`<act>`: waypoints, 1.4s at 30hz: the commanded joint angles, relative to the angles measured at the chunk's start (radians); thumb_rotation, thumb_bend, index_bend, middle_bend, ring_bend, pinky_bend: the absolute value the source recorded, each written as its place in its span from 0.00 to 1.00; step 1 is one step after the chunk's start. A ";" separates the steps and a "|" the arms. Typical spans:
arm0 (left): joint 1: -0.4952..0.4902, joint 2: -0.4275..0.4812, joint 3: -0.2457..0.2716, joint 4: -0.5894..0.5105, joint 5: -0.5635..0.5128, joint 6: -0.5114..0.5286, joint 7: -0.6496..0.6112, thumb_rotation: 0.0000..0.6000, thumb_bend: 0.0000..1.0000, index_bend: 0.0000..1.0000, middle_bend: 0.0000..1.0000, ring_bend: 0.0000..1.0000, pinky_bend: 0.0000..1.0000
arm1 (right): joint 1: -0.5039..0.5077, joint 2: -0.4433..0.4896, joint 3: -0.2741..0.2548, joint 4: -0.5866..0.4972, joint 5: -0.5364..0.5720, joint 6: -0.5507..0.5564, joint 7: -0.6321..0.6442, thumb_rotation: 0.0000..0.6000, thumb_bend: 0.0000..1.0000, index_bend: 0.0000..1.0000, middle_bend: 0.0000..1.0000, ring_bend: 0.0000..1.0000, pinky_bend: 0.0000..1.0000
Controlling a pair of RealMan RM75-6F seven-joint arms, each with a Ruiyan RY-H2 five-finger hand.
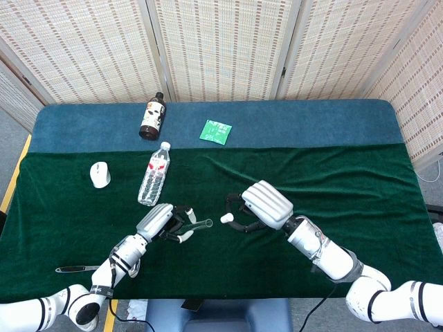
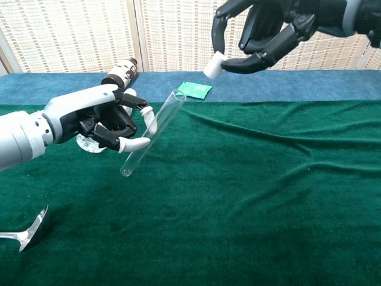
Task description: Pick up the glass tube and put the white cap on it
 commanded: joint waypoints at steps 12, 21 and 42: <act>-0.005 -0.002 0.003 -0.007 -0.020 0.004 -0.001 1.00 0.50 0.64 0.96 0.91 0.84 | 0.034 -0.023 -0.013 -0.004 0.041 -0.019 -0.054 0.89 0.59 0.68 1.00 1.00 1.00; -0.006 -0.002 0.007 -0.013 -0.024 0.011 0.012 1.00 0.51 0.64 0.96 0.91 0.84 | 0.054 -0.040 -0.012 0.004 0.062 -0.023 -0.075 0.89 0.59 0.68 1.00 1.00 1.00; -0.008 0.002 0.014 -0.027 -0.029 0.014 0.017 1.00 0.51 0.64 0.96 0.91 0.84 | 0.104 -0.079 -0.008 0.015 0.134 -0.041 -0.138 0.89 0.59 0.68 1.00 1.00 1.00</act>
